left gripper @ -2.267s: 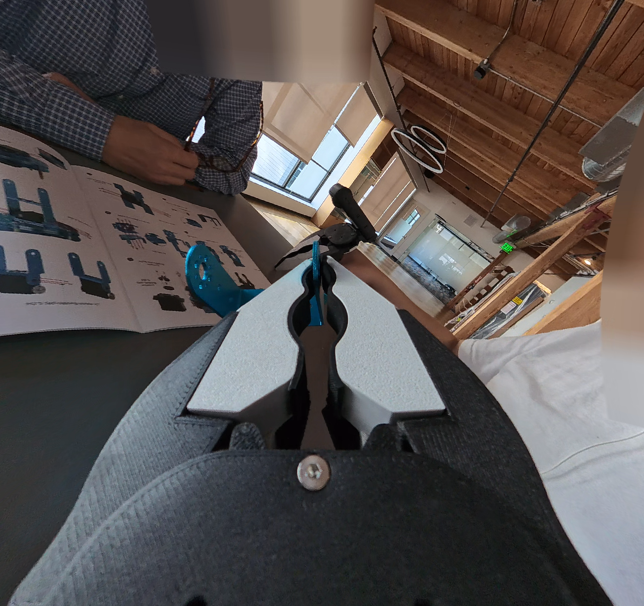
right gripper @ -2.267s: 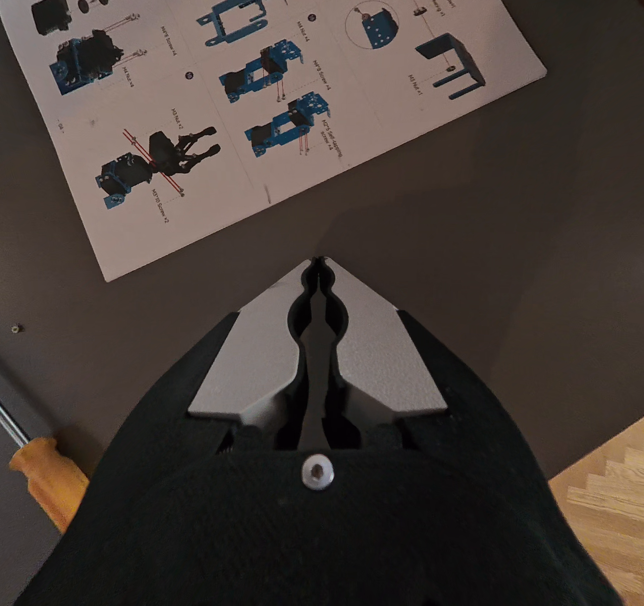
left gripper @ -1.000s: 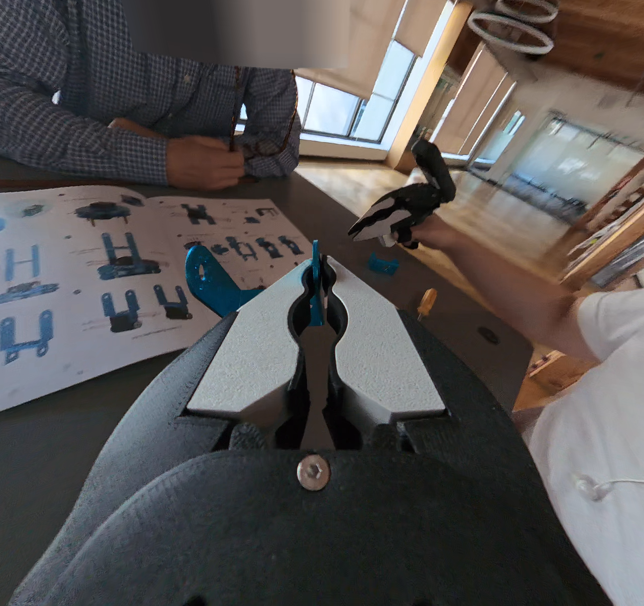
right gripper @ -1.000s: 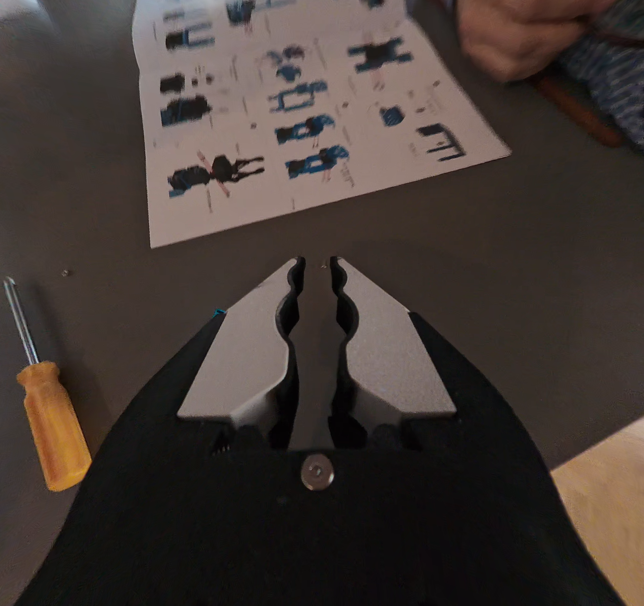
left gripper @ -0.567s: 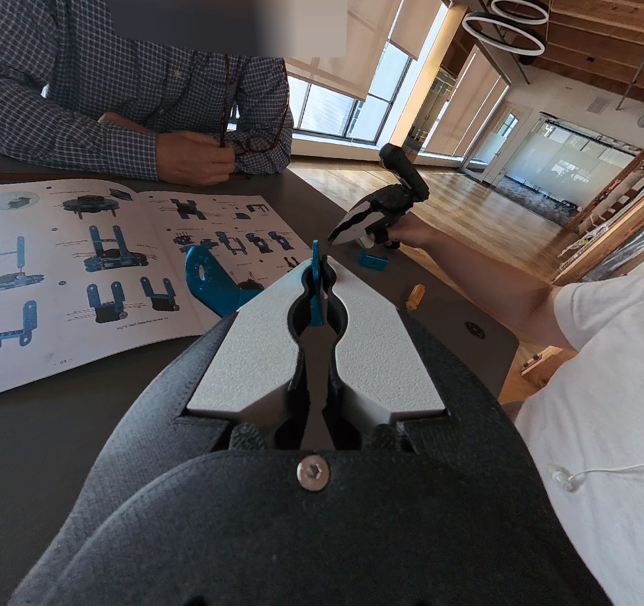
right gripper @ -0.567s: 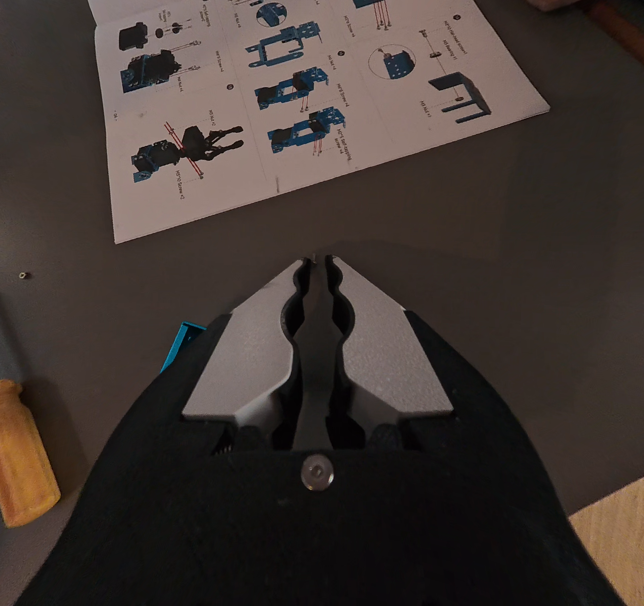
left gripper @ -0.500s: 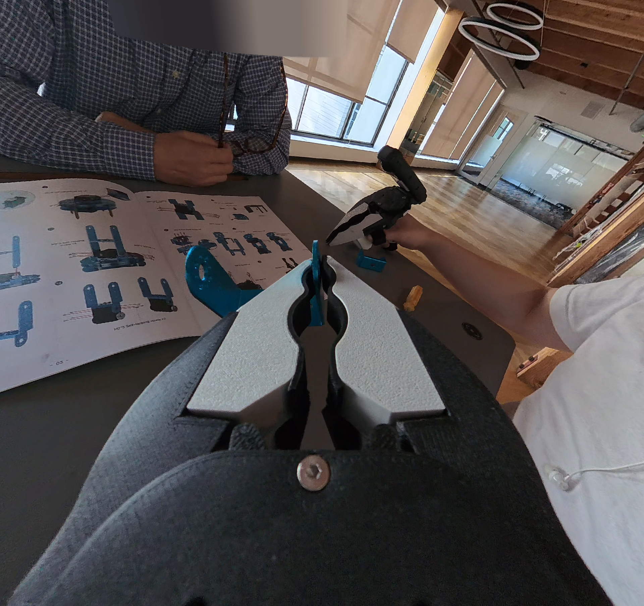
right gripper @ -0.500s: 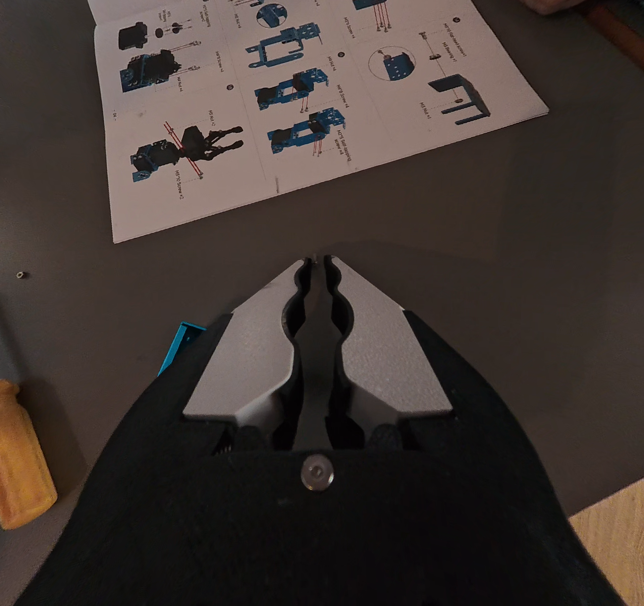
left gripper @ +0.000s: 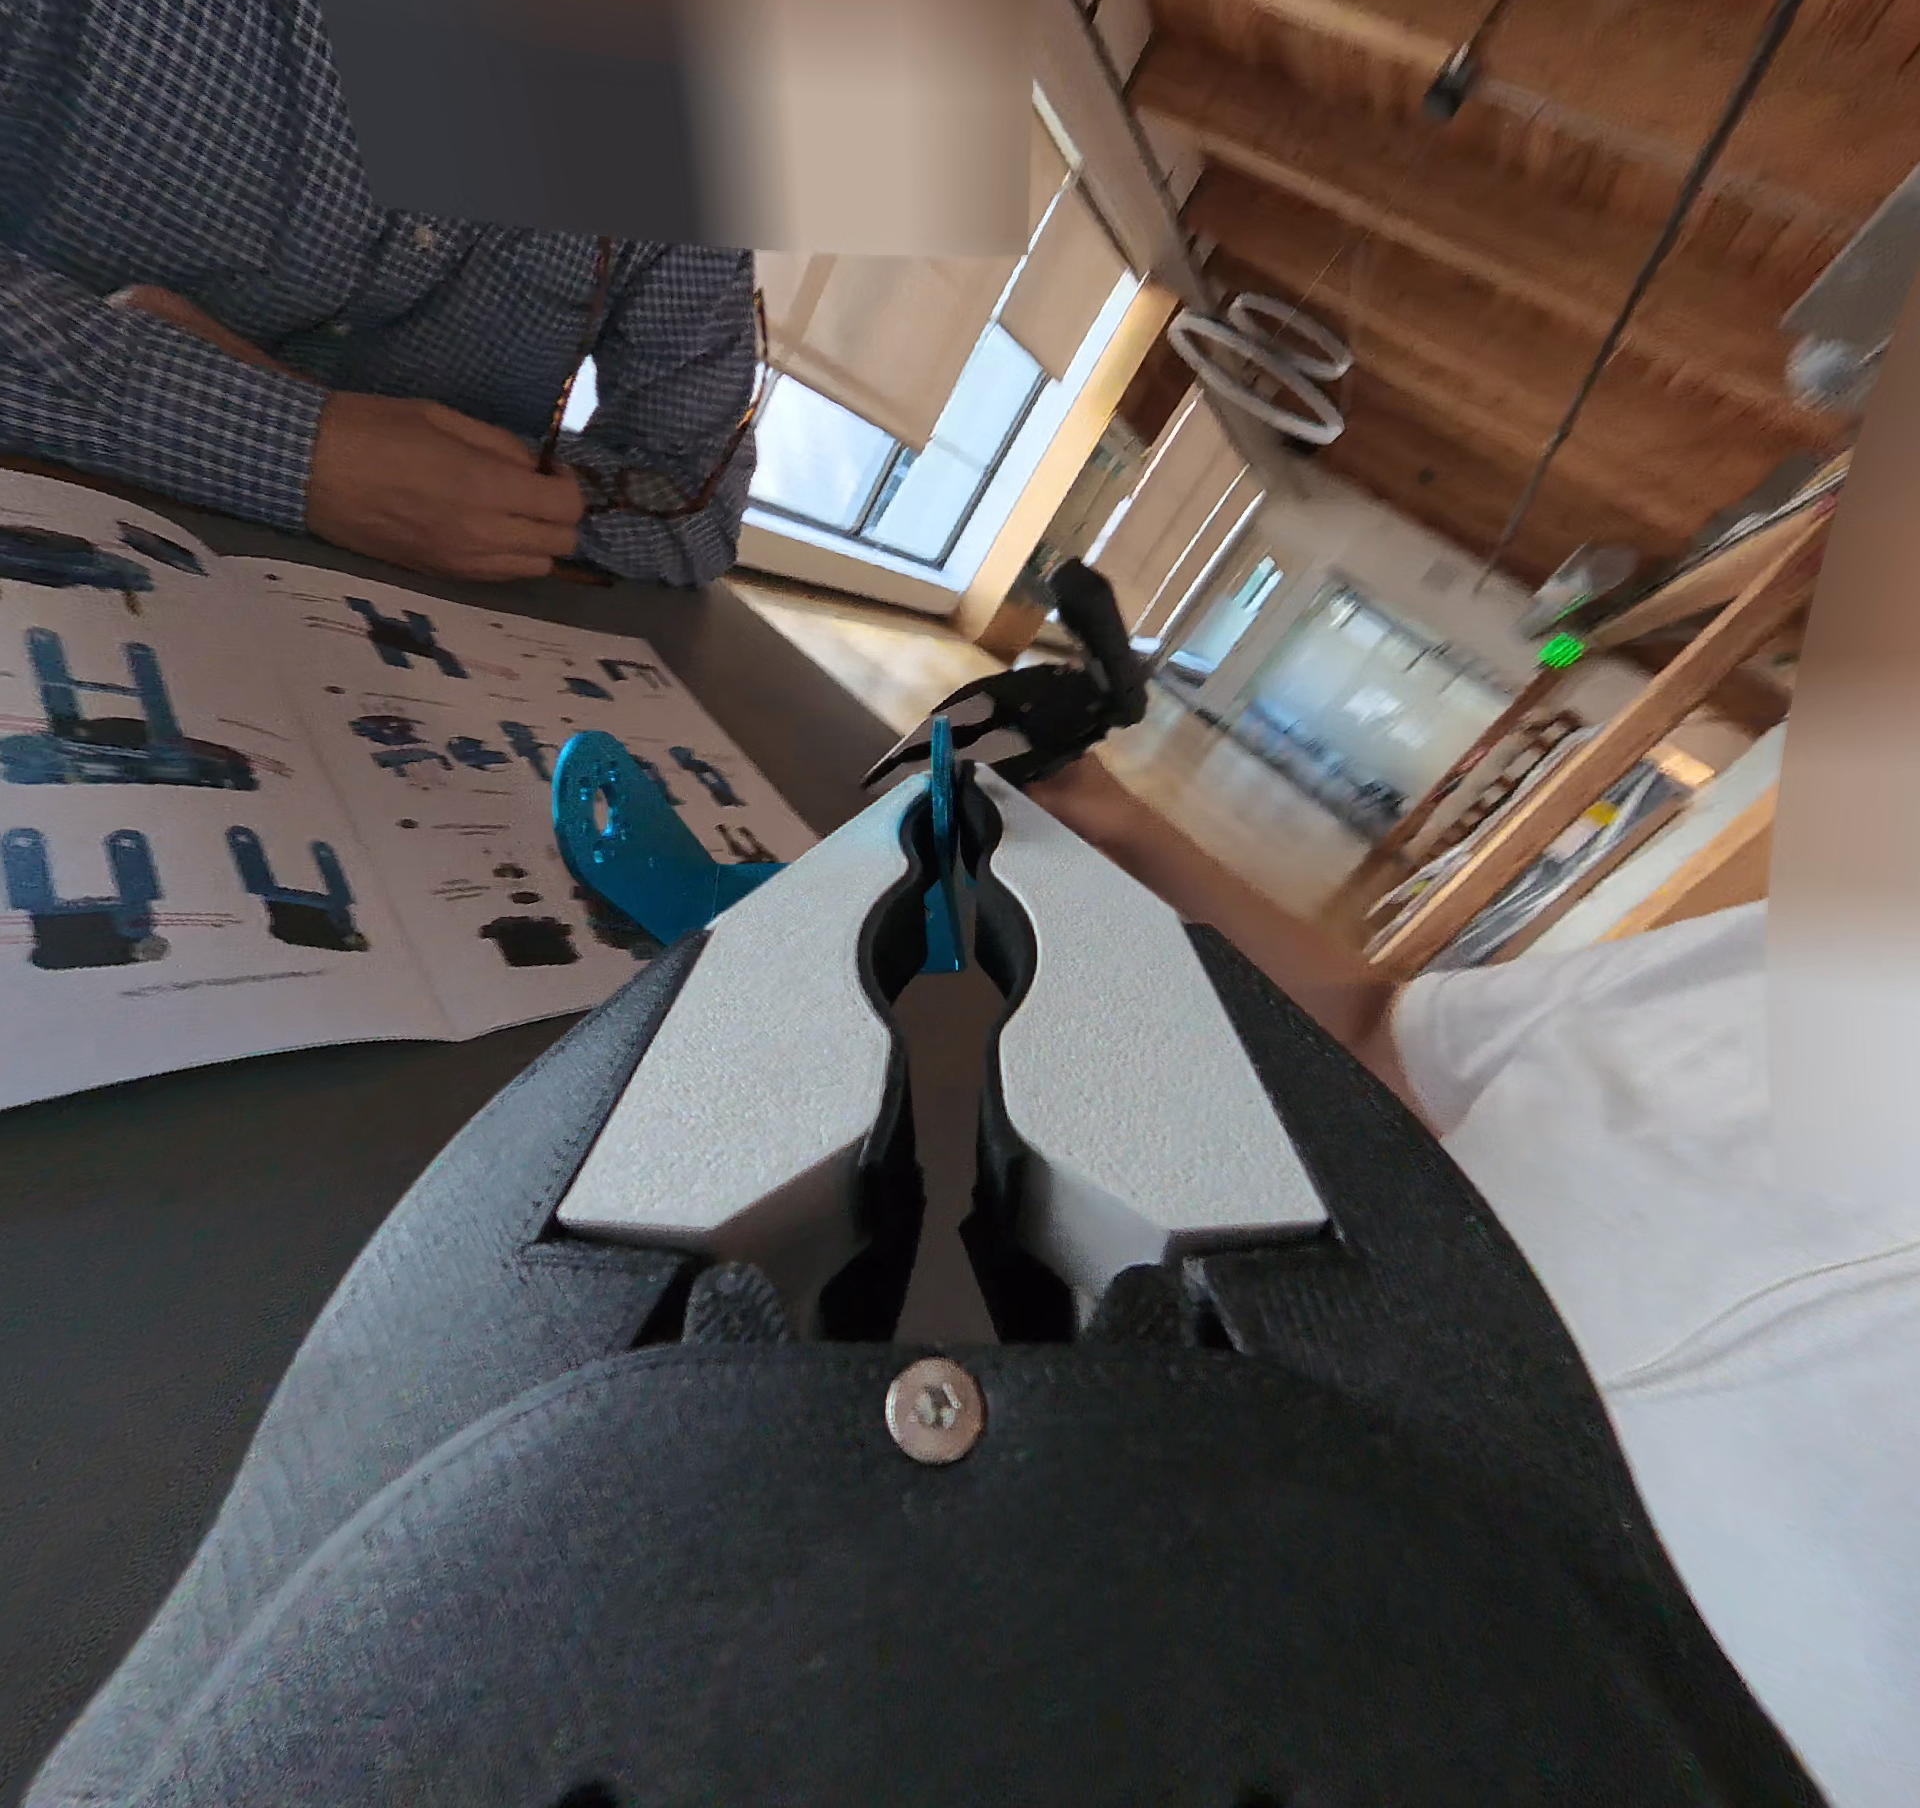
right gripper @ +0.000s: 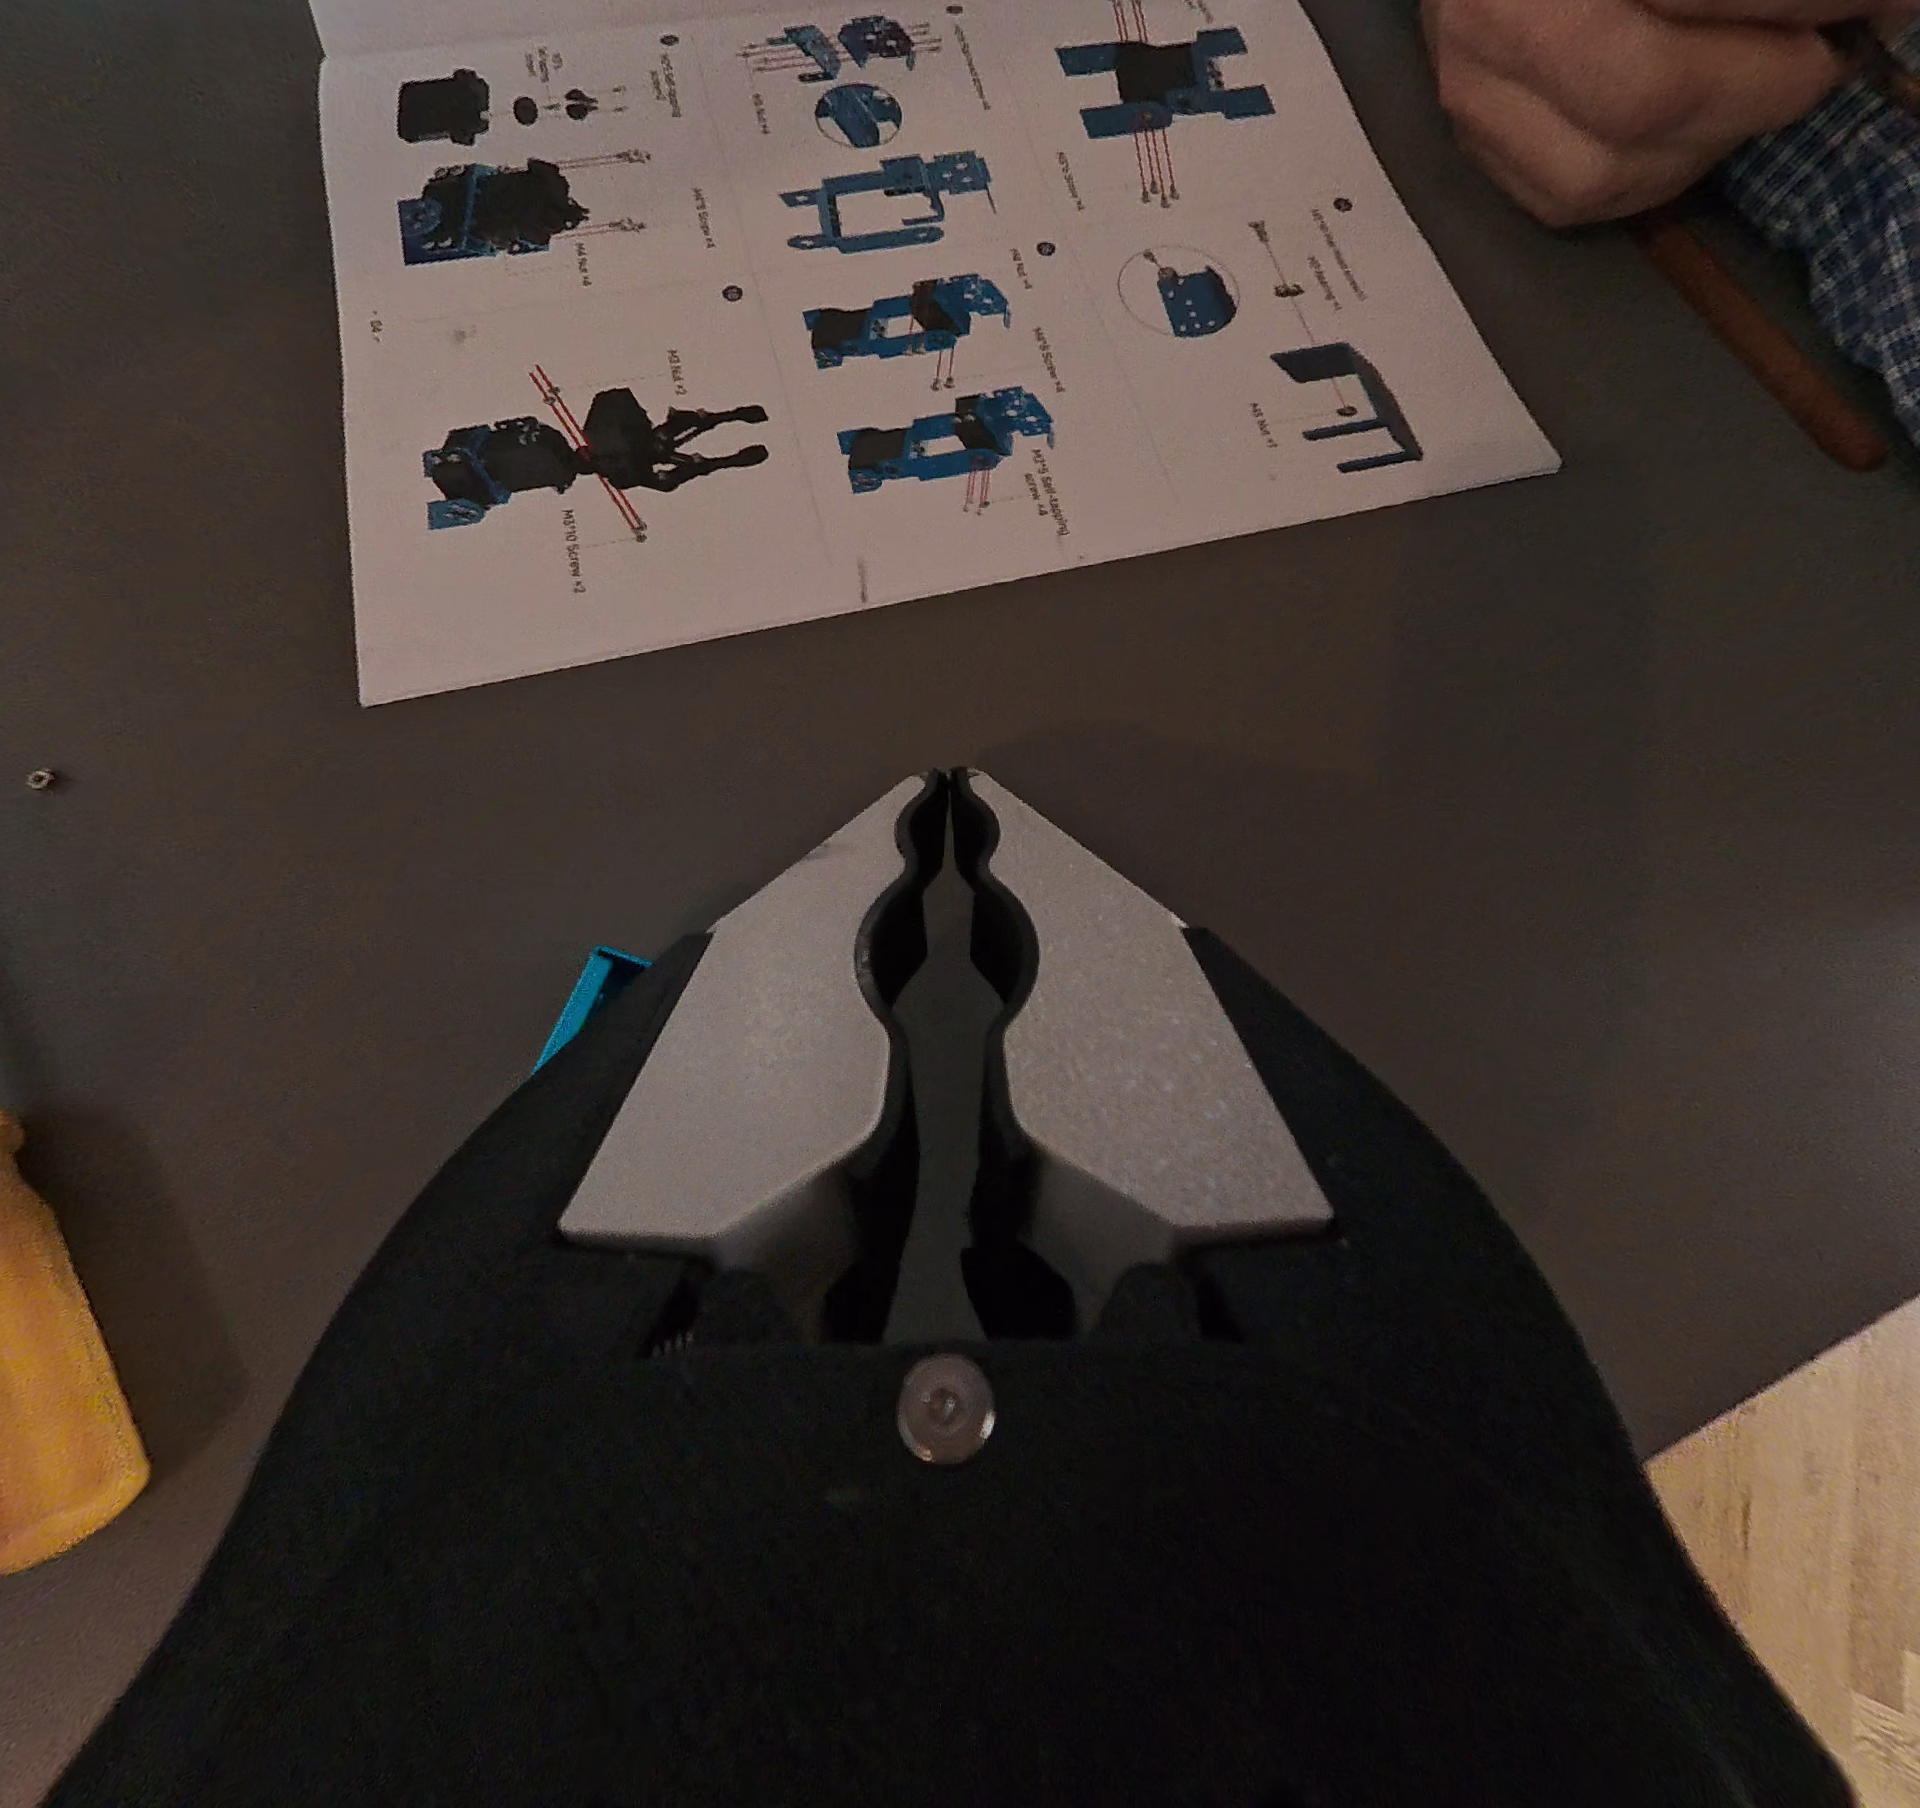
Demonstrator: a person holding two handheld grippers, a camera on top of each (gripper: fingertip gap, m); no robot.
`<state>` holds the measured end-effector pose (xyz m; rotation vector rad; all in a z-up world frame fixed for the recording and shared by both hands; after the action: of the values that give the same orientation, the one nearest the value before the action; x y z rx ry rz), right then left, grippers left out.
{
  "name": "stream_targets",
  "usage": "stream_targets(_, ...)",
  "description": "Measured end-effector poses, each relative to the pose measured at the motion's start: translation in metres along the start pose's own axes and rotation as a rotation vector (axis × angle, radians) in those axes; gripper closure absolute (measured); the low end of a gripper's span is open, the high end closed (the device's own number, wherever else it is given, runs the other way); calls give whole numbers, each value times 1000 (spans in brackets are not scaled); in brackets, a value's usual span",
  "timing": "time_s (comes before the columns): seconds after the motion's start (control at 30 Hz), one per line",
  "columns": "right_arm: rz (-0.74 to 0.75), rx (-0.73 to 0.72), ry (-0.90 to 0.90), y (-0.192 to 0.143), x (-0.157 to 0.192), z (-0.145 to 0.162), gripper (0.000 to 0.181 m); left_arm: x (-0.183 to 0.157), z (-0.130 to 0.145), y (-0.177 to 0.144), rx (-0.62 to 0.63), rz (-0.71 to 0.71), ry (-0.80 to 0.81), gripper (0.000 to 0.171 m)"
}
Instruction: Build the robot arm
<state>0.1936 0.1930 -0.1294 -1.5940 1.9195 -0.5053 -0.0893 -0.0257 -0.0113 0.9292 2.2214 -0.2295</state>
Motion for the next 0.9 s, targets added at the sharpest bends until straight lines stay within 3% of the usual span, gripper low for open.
stream_targets(0.17, -25, -10, 18, 0, 3, -1, 181, 1, 1, -10, -47, 74, -85, 171)
stream_targets(0.6, -200, -285, 130, -35, 53, -56, 181, 3, 8, -33, -30, 62, -124, 171)
stream_targets(0.9, -231, -251, 45, -23, 112, -111, 181, 18, -14, -48, -2, 178, -162, 171)
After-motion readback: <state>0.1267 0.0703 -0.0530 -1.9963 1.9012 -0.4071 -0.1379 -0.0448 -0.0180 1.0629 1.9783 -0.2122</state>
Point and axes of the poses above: each gripper's, where its closed fingertips meet, y out along the fingers, z out of its underside, x = y × z across the jaws, the point moved 4 cm from there along -y, back along the fingers, and after that the axes turned 11 degrees about -y, right-handed, at the moved point
